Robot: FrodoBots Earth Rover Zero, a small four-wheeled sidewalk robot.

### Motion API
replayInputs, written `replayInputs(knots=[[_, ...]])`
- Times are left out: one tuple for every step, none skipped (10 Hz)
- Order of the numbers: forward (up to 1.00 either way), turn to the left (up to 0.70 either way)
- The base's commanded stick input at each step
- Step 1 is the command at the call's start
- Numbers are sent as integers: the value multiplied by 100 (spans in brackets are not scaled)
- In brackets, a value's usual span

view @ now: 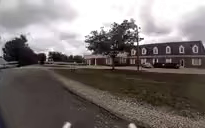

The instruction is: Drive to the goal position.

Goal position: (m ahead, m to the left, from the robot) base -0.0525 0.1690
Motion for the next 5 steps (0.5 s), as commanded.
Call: replayInputs(knots=[[0, 45], [0, 45], [0, 45], [0, 45], [0, 45]])
